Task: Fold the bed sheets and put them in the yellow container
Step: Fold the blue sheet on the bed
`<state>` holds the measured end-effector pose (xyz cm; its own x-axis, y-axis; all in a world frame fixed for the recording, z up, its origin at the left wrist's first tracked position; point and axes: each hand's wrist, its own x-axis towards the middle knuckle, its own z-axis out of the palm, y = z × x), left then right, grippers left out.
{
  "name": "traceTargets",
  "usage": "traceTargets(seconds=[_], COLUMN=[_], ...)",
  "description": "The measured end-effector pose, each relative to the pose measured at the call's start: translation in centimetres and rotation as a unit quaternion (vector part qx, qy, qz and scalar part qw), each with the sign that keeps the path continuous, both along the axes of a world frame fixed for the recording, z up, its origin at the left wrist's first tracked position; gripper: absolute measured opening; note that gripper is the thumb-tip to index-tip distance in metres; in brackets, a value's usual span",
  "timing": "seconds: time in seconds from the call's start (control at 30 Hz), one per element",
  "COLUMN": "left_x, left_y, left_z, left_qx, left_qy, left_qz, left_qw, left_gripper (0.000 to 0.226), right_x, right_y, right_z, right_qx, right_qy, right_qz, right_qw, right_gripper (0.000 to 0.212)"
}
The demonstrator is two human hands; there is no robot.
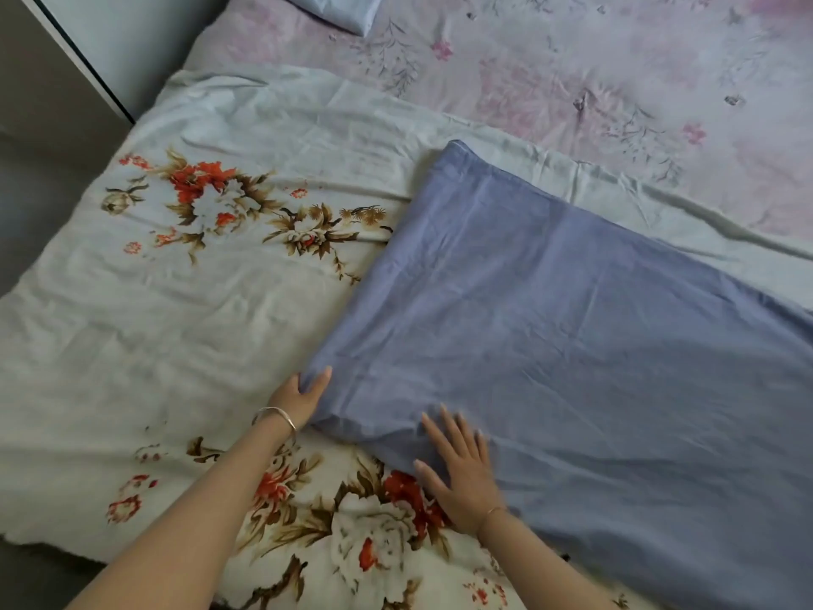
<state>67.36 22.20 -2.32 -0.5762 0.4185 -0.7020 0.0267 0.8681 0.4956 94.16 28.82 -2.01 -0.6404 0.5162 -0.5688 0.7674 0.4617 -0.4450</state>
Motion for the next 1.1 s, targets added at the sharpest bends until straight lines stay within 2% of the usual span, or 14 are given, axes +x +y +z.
traceTargets(seconds=[0.07,0.13,0.17,0.23,0.3,0.33,0.47,0.6,0.67,0.73,0.8,0.87,1.0,1.1], left_x=[0.0,0.4,0.6,1.9,3.1,4.1,8.0,12.6,14.7,16.1,16.9,17.1,18.7,24.2], left_y=[0.0,0.3,0.8,2.2,3.9,4.8,7.2,9.0,9.6,9.9,10.4,11.0,13.9,17.0], left_z=[0.5,1.4,1.8,3.8,5.6,6.7,10.5,12.7,12.8,13.2,13.7,14.0,13.5,12.7], left_qx=[-0.021,-0.006,0.015,0.096,0.167,0.192,0.194,0.188,0.181,0.173,0.157,0.158,0.217,0.233], left_qy=[-0.079,-0.181,-0.232,-0.284,-0.282,-0.291,-0.219,-0.09,-0.087,-0.147,-0.254,-0.282,-0.16,-0.113], left_qz=[-0.009,0.049,0.089,0.145,0.157,0.152,-0.024,-0.199,-0.293,-0.361,-0.356,-0.277,-0.167,-0.221], left_qw=[0.997,0.982,0.969,0.943,0.932,0.925,0.956,0.958,0.935,0.904,0.886,0.905,0.948,0.94], left_gripper=[0.084,0.098,0.092,0.063,0.051,0.05,0.027,0.024,0.033,0.043,0.038,0.028,0.023,0.018], right_x=[0.4,-0.1,-0.9,-3.1,-5.4,-6.4,-8.0,-5.2,-3.5,-1.3,1.4,3.9,10.4,17.9], right_y=[-1.4,-1.6,-1.0,0.6,2.6,3.5,7.4,11.3,12.5,13.1,13.5,13.7,15.0,16.3], right_z=[-0.1,0.3,1.2,3.9,7.0,8.0,11.0,12.9,12.7,12.0,11.8,11.9,12.5,12.6], right_qx=[-0.032,-0.09,-0.127,-0.224,-0.295,-0.31,-0.339,-0.377,-0.343,-0.292,-0.264,-0.26,-0.269,-0.251], right_qy=[-0.039,-0.034,-0.002,0.098,0.187,0.212,0.185,0.122,0.096,0.081,0.09,0.108,0.159,0.179], right_qz=[0.019,-0.049,-0.129,-0.278,-0.339,-0.346,-0.382,-0.389,-0.412,-0.456,-0.512,-0.544,-0.565,-0.585], right_qw=[0.999,0.994,0.983,0.929,0.874,0.86,0.84,0.832,0.839,0.837,0.813,0.791,0.764,0.75], right_gripper=[0.08,0.108,0.116,0.093,0.054,0.049,0.088,0.078,0.068,0.06,0.053,0.047,0.038,0.029])
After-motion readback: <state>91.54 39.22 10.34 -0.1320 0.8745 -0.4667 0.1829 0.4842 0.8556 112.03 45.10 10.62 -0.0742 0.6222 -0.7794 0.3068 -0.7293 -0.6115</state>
